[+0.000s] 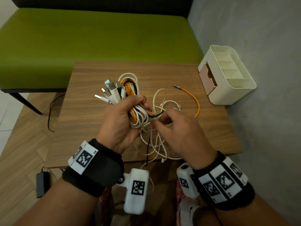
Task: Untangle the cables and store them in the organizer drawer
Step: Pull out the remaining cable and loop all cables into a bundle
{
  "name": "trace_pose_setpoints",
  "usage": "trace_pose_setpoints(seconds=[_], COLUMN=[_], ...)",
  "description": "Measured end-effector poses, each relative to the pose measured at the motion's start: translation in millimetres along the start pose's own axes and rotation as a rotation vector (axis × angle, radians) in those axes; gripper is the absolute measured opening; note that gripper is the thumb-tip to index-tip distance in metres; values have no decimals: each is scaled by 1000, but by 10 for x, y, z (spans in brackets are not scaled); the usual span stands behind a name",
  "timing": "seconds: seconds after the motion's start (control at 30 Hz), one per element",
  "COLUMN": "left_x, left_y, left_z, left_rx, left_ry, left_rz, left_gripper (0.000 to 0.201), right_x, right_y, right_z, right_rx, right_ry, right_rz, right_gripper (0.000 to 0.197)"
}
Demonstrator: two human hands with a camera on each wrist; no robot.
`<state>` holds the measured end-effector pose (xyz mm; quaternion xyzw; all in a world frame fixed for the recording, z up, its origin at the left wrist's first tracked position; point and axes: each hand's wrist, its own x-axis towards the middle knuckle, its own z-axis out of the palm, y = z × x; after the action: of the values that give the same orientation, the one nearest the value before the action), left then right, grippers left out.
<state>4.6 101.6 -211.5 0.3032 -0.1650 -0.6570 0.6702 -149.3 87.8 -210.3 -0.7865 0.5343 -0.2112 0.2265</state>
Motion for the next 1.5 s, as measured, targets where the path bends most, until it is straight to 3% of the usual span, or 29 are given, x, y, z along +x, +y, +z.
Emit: trace_pose_setpoints(seconds=[0.07,0.2,0.3,0.37,0.47,0.6,0.63,0.67,0.73,0.8,0.97,1.13,1.27,1.33,1.43,1.5], left_x=[7,74,98,92,79,73,64,51,23,20,64,110,99,72,32,9], left_y=[6,106,151,149,138,99,78,53,10,0,70,199,220,166,87,60], left_z=[-14,-97,-145,-160,-149,-116,-100,-82,-48,-39,-88,-169,-182,-139,-74,-50], left_rx=[12,-5,2,40,94,141,160,181,212,220,198,174,149,170,214,240], left_ry=[15,87,99,101,102,80,65,45,3,-7,19,49,38,26,11,-8], left_rz=[24,95,108,128,153,151,145,139,126,125,158,186,169,169,167,164], left_gripper=[11,7,7,9,9,9,10,10,10,11,13,9,11,12,12,12], right_x=[4,18,54,96,129,123,114,116,106,107,158,144,109,124,134,129], right_y=[14,-11,18,78,164,196,159,146,143,151,313,337,192,127,114,125], right_z=[-34,-120,-138,-257,-494,-428,-394,-349,-274,-217,-150,-231,-299,-240,-146,-137], right_rx=[-46,-537,-631,-480,-129,117,136,159,163,136,201,238,516,506,434,423], right_ry=[-22,-564,-687,-652,-495,-59,-7,-4,-99,-147,-79,-261,-133,-76,-74,-126], right_rz=[-59,-57,65,101,158,-35,-102,-175,-276,-316,-191,-137,-88,-62,-136,-186], right_gripper=[19,18,20,10,27,23,17,13,37,42,51,36,48,42,14,20])
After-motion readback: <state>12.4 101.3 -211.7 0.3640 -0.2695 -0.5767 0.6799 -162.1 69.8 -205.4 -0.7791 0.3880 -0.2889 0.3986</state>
